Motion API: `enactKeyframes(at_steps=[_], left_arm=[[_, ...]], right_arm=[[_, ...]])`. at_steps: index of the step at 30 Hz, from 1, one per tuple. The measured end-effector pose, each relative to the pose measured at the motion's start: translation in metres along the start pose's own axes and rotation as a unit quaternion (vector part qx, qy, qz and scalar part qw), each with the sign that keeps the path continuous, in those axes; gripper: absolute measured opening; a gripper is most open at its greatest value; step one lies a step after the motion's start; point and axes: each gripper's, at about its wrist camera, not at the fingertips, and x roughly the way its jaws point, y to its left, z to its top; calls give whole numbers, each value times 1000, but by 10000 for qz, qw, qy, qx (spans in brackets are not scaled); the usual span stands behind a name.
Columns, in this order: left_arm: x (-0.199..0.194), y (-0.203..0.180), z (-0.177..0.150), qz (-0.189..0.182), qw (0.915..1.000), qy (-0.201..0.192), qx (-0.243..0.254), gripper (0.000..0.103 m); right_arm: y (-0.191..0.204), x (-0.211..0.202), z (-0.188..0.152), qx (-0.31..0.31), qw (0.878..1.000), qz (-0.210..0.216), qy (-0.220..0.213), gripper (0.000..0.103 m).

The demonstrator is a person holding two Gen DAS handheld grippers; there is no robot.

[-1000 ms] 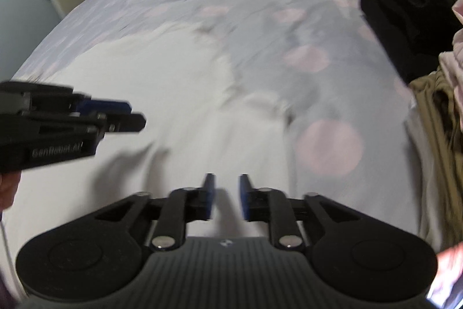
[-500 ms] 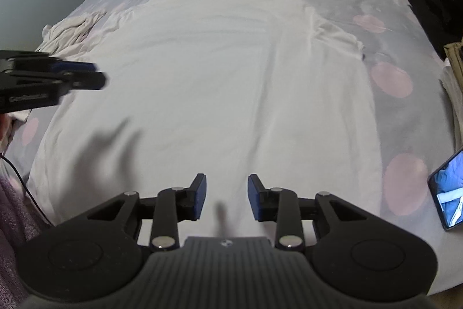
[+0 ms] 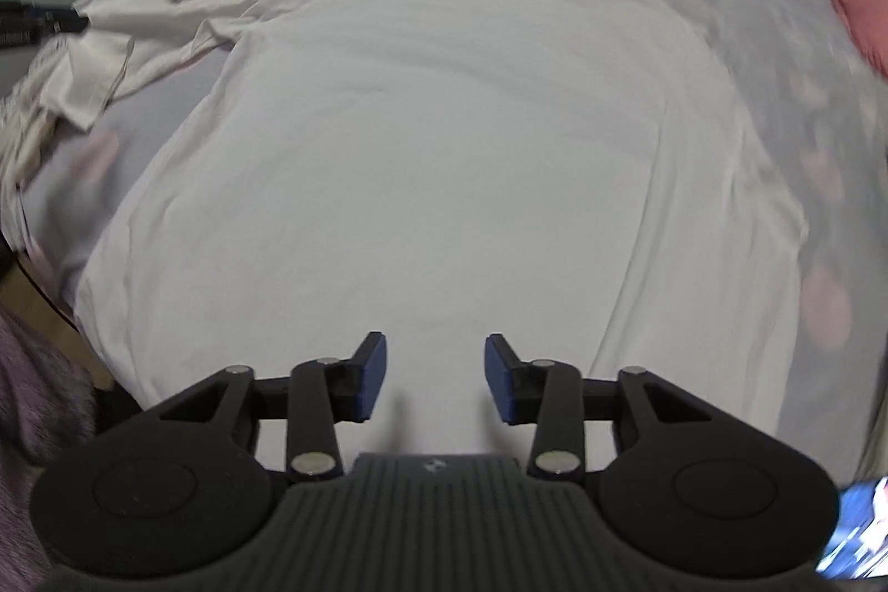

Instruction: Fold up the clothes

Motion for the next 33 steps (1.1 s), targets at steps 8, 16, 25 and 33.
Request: enactKeyframes(at_steps=[8,16,25,33], left_arm=[[22,74,-33,523,9953,151,-807,46],[46,26,-29,331,9994,105,3,46],[108,20,-29,910,9924,791,243,42],[87,48,-22,669,9936,718,-564,0]], right_arm=[[23,38,7,297,9986,390,194,44],[28,59,21,409,9978,420,296,44],[27,70,25,446,9965,604,360,45],[25,62,27,461,9965,637,273,46]])
